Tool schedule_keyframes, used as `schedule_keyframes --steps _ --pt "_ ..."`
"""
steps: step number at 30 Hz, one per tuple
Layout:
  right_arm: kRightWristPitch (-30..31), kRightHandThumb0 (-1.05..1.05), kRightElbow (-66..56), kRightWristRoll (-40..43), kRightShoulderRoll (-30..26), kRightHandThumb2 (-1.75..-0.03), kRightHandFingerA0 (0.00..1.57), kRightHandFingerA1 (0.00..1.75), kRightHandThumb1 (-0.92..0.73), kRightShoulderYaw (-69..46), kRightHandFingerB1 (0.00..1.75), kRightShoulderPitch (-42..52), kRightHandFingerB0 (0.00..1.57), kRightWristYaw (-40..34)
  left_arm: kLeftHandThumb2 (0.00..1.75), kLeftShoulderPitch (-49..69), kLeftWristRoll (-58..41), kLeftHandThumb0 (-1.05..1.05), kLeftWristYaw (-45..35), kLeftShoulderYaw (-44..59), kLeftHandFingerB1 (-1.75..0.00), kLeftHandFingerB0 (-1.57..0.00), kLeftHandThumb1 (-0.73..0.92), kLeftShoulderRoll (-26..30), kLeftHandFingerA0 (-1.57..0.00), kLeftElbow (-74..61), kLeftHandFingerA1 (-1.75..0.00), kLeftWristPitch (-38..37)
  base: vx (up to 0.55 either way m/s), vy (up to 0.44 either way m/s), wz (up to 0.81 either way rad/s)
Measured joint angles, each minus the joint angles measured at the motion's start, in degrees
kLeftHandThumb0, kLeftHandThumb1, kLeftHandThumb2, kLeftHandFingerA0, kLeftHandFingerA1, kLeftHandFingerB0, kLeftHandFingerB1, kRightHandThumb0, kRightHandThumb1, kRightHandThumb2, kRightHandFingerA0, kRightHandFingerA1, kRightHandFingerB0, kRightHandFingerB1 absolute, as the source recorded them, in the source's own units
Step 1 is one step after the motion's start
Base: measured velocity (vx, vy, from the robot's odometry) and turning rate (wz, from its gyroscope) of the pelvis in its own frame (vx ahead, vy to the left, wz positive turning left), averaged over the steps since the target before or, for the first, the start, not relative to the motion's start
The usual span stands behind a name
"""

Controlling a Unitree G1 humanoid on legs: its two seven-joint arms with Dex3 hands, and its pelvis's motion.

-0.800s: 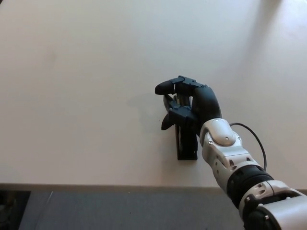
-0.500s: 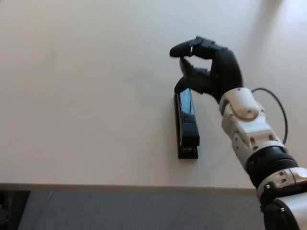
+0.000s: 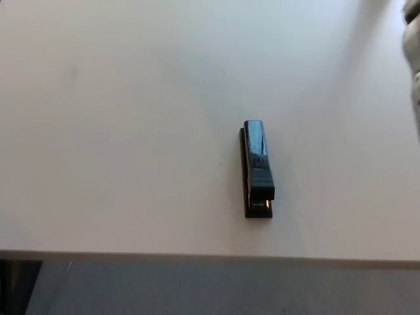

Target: The robot uses its right hand to press on the stapler that is in the middle of the desk

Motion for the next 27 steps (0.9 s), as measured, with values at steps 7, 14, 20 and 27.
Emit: schedule_keyframes --steps 7,14,20,27 --pt "1.26 -0.05 -1.1 2.97 -13.12 -0.88 1.24 1.21 -0.72 -11.1 1.12 5.18 0.78 2.49 1.23 -0.04 0.04 -0.26 -0.03 0.05 -0.46 0.0 0.78 0.31 0.0 -0.06 -0.47 0.62 0.0 0.0 0.0" --pt "3.58 -0.11 1.57 5.95 -25.51 -0.88 1.27 1.2 -0.66 -23.44 1.14 13.17 0.84 3.69 1.23 -0.08 0.06 -0.26 -0.03 0.03 -0.46 0.0 0.78 0.62 0.0 0.06 -0.47 0.98 0.0 0.0 0.0" --pt "5.94 -0.04 4.64 8.89 -33.44 -0.87 1.19 1.23 -0.67 -33.98 1.13 24.97 0.84 4.79 1.23 0.1 0.05 -0.26 -0.06 0.04 -0.47 0.0 0.77 0.93 0.0 0.19 -0.48 1.02 0.0 0.0 0.0" --pt "6.46 -0.06 10.09 10.91 -34.07 -0.79 1.11 1.28 -0.77 -38.84 1.19 36.14 0.71 5.23 1.23 0.15 0.06 -0.26 -0.08 0.03 -0.46 0.0 0.77 1.27 0.0 0.25 -0.47 1.1 0.0 0.0 0.0"
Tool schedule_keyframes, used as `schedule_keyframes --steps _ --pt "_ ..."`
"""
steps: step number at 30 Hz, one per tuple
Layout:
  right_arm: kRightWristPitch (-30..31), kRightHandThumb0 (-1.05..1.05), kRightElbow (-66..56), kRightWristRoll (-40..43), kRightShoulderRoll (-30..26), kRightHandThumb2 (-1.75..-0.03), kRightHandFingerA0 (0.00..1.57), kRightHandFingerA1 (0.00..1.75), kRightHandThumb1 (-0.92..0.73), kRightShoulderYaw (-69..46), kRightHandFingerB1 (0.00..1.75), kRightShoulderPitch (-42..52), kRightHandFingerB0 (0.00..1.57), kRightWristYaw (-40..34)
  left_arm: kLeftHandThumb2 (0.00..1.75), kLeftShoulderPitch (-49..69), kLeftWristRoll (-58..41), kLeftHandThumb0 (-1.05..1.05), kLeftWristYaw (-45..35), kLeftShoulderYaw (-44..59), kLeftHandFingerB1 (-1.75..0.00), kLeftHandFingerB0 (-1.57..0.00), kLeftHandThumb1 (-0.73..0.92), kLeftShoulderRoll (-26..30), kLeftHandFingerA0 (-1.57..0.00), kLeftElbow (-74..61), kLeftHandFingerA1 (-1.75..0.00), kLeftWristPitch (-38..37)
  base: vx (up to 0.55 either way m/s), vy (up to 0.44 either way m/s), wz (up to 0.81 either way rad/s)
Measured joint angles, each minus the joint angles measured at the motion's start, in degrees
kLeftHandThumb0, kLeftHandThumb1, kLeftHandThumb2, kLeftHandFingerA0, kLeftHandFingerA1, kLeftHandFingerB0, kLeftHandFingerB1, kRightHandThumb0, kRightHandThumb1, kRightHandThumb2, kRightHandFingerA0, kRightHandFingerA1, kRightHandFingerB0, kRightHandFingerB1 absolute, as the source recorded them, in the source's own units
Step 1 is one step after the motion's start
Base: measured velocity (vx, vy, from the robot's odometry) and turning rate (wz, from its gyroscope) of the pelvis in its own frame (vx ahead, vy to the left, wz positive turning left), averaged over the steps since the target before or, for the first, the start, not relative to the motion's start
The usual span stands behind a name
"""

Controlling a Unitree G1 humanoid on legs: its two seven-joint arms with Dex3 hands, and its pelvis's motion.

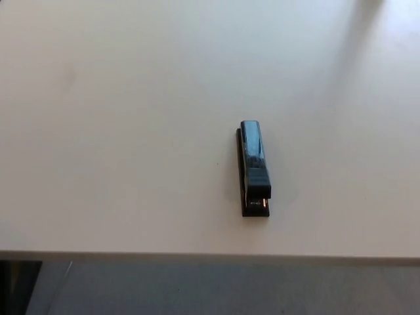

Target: The robot uses its right hand to press on the stapler that is in the middle of the desk

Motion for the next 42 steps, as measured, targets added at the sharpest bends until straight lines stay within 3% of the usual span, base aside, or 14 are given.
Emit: schedule_keyframes --steps 10,11,14,18,19,20,25,30,33,34,35,38,39,42 --pt "-6.17 -0.07 17.34 0.11 7.68 -0.75 1.06 1.42 -0.83 2.45 1.22 9.53 0.71 1.09 1.23 0.2 -0.02 -0.26 0.09 0.05 -0.46 0.0 0.77 0.04 0.0 -0.09 -0.47 0.09 0.0 0.0 0.0" --pt "-7.05 -0.09 19.54 -0.33 8.79 -0.75 1.05 1.43 -0.83 3.83 1.22 10.22 0.72 0.75 0.81 0.28 -0.04 -0.48 0.08 0.08 -0.31 -0.08 0.92 0.04 -0.09 -0.16 -0.33 0.09 0.0 0.0 0.0" --pt "-8.88 -0.08 26.19 -1.39 12.53 -0.75 1.03 1.44 -0.82 7.85 1.2 11.71 0.75 -0.47 1.03 0.54 -0.04 -0.55 0.07 0.06 -0.36 -0.03 0.8 0.05 0.0 -0.48 -0.37 0.09 0.0 0.0 0.0" --pt "-9.2 -0.07 31.97 -3.62 16.1 -0.71 0.86 1.44 -0.81 14.26 1.04 13.36 0.69 -3.08 0.81 0.83 -0.06 -0.48 0.02 0.08 -0.31 -0.08 0.92 0.07 -0.06 -0.8 -0.31 0.07 0.0 0.0 0.0" --pt "-9.27 -0.07 33.1 -4.43 17.05 -0.73 0.93 1.31 -0.82 16.31 0.95 13.82 0.7 -3.89 1.23 0.89 -0.11 -0.26 0.0 0.15 -0.47 0.0 0.77 0.07 0.0 -0.83 -0.48 0.07 0.0 0.0 0.0" --pt "-9.2 -0.04 33.91 -5.07 17.95 -0.73 0.88 1.42 -0.78 18.02 1.05 14.21 0.7 -4.52 0.96 0.96 -0.16 -0.48 -0.01 0.2 -0.33 -0.02 0.92 0.07 -0.06 -0.86 -0.37 0.07 0.0 0.0 0.0" --pt "-7.41 0.03 36.18 -7.12 21.66 -0.71 0.73 1.5 -0.8 23.68 0.86 15.15 0.62 -5.48 1.23 1.38 -0.26 -0.26 -0.02 0.21 -0.46 0.0 0.77 0.07 0.0 -1.21 -0.48 0.08 0.0 0.0 0.0" --pt "-4.19 -0.11 37.2 -9.61 22.46 -0.69 0.83 1.22 -0.83 30.3 0.64 13.58 0.58 -4.09 1.23 2.13 -0.36 -0.26 -0.01 0.26 -0.47 0.0 0.78 0.07 0.0 -1.47 -0.47 0.07 0.0 0.0 0.0" --pt "-2.16 -0.11 37.66 -11.81 22.5 -0.71 0.88 1.09 -0.79 34.96 0.84 11.42 0.59 -3.1 1.23 2.38 -0.46 -0.26 -0.02 0.28 -0.47 0.0 0.77 0.07 0.0 -1.64 -0.47 0.08 0.0 0.0 0.0" --pt "-2.01 -0.08 37.68 -11.97 22.5 -0.72 0.91 1.02 -0.73 35.25 1.08 11.24 0.6 -3.01 0.8 2.39 -0.48 -0.47 -0.02 0.28 -0.31 -0.07 0.92 0.07 -0.09 -1.65 -0.33 0.08 0.0 0.0 0.0" --pt "-1.23 -0.13 37.78 -12.84 22.51 -0.64 0.94 0.78 -0.7 36.98 0.97 10.29 0.69 -2.47 1.03 2.39 -0.55 -0.48 -0.02 0.28 -0.38 0.0 0.78 0.07 0.0 -1.81 -0.41 0.08 0.0 0.0 0.0" --pt "-0.55 -0.17 37.87 -15.09 22.81 -0.61 0.92 0.71 -0.71 41.69 0.72 8.7 0.71 -1.63 0.81 2.47 -0.65 -0.47 -0.02 0.29 -0.3 -0.07 0.92 0.06 -0.08 -2.15 -0.33 0.08 0.0 0.0 0.0" --pt "-0.32 -0.18 37.89 -16.08 23.12 -0.6 0.9 0.73 -0.69 43.59 0.6 8.0 0.7 -1.38 1.23 2.47 -0.71 -0.26 -0.02 0.29 -0.47 0.0 0.77 0.07 -0.01 -2.28 -0.47 0.08 0.0 0.0 0.0" --pt "0.51 -0.23 37.96 -18.12 24.15 -0.62 0.91 0.61 -0.72 47.08 0.47 6.51 0.63 -0.98 1.23 2.47 -0.84 -0.26 -0.01 0.23 -0.46 0.0 0.78 0.09 -0.01 -2.32 -0.47 0.08 0.0 0.0 0.0"
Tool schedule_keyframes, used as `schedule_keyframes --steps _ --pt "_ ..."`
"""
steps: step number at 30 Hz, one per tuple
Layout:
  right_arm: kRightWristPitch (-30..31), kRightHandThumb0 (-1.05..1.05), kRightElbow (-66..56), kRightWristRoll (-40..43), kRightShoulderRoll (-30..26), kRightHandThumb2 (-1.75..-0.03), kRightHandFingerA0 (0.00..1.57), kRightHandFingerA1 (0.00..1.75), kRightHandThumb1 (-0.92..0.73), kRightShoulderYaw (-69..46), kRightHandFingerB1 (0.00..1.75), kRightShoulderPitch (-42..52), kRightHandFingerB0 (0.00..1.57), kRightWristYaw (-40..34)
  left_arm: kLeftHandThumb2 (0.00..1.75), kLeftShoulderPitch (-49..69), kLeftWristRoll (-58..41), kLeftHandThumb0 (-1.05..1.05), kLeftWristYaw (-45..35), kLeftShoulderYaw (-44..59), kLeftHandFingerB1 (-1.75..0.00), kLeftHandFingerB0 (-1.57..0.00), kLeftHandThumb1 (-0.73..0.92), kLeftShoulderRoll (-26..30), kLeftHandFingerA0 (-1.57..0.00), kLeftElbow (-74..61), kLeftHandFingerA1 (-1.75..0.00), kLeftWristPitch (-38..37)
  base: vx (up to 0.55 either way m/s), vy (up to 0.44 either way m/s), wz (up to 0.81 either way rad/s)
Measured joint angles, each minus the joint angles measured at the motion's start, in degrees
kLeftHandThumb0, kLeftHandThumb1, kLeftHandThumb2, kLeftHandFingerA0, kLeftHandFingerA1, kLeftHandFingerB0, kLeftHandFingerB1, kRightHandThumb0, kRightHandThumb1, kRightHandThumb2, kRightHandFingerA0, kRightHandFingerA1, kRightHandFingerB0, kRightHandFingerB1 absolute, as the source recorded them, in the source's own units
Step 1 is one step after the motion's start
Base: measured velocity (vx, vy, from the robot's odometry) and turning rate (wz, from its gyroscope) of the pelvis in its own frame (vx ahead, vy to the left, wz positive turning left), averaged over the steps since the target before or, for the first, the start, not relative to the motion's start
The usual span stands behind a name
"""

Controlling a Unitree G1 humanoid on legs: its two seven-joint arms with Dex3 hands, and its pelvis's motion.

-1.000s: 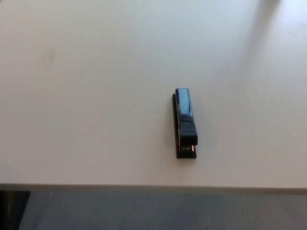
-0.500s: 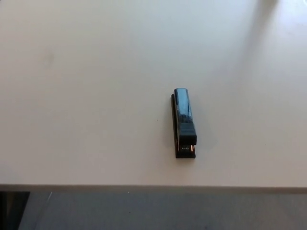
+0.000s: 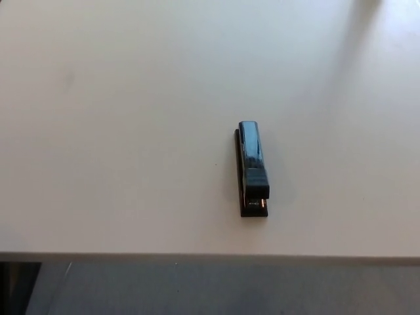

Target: The robot uses its right hand to press on the stapler that is in the middle of the desk

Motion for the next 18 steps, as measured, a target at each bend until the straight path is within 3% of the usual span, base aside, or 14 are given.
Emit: schedule_keyframes --steps 2,3,4,5,6,7,8,9,10,11,18 --pt "0.73 -0.24 0.06 -0.99 0.4 -0.63 0.83 0.59 -0.81 1.52 0.43 -1.01 0.55 0.42 1.23 -0.01 -0.03 -0.26 0.0 -0.05 -0.46 0.0 0.78 0.01 -0.01 0.0 -0.47 0.0 0.0 0.0 0.0" --pt "0.91 -0.27 0.07 -1.17 0.4 -0.63 0.8 0.6 -0.8 1.65 0.41 -1.25 0.49 0.59 1.23 -0.01 -0.04 -0.26 0.0 -0.06 -0.46 0.0 0.78 0.01 -0.01 0.0 -0.47 0.0 0.0 0.0 0.0" --pt "1.23 -0.36 0.06 -1.35 0.4 -0.63 0.69 0.57 -0.78 1.58 0.36 -1.71 0.33 1.11 1.23 -0.01 -0.05 -0.26 0.0 -0.08 -0.46 0.0 0.78 0.02 -0.01 0.0 -0.47 0.0 0.0 0.0 0.0" --pt "1.56 -0.36 0.07 -1.31 0.41 -0.63 0.69 0.57 -0.78 1.17 0.36 -2.04 0.33 1.56 1.23 -0.01 -0.05 -0.26 0.0 -0.11 -0.46 0.0 0.78 0.02 -0.01 0.0 -0.47 0.0 0.0 0.0 0.0" --pt "1.89 -0.32 0.08 -1.17 0.42 -1.09 0.01 0.49 -0.59 0.58 0.48 -2.34 0.0 2.0 1.22 -0.01 -0.05 -0.27 0.0 -0.13 -0.46 0.0 0.77 0.02 0.0 0.01 -0.47 0.0 0.0 0.0 0.0" --pt "2.26 -0.66 0.07 -0.98 0.42 -0.94 0.0 0.4 -0.59 -0.16 0.29 -2.69 0.07 2.56 1.23 -0.03 -0.05 -0.27 0.01 -0.15 -0.46 0.0 0.77 0.02 0.0 0.01 -0.47 0.0 0.0 0.0 0.0" --pt "2.76 -0.66 0.07 -0.51 0.42 -0.94 0.0 0.4 -0.59 -1.41 0.29 -3.15 0.07 3.72 1.23 -0.04 -0.05 -0.27 0.01 -0.18 -0.46 0.0 0.77 0.02 0.0 0.0 -0.47 0.0 0.0 0.0 0.0" --pt "3.06 -0.86 0.07 -0.16 0.42 -1.01 0.0 0.08 -0.72 -2.19 0.08 -3.41 0.0 4.64 0.81 -0.04 -0.05 -0.47 0.01 -0.23 -0.29 -0.05 0.92 0.02 -0.07 -0.01 -0.33 0.0 0.0 0.0 0.0" --pt "3.25 -0.86 0.06 -0.02 0.42 -1.01 0.0 0.08 -0.72 -2.66 0.08 -3.57 0.0 5.31 0.81 -0.05 -0.05 -0.47 0.01 -0.26 -0.29 -0.05 0.92 0.02 -0.07 -0.01 -0.33 0.0 0.0 0.0 0.0" --pt "3.36 -0.96 0.01 0.14 0.42 -1.04 0.0 0.0 -0.77 -3.26 0.0 -3.74 0.0 6.21 1.23 -0.05 -0.05 -0.26 0.01 -0.27 -0.47 0.0 0.77 0.02 0.0 -0.02 -0.47 -0.01 0.0 0.0 0.0" --pt "3.06 -0.99 -1.3 2.22 1.29 -1.1 0.0 0.0 -0.84 -8.33 0.0 -5.05 0.0 9.77 1.23 -0.09 -0.06 -0.26 0.01 -0.44 -0.47 0.0 0.77 0.07 -0.01 0.03 -0.47 0.0 0.0 0.0 0.0"
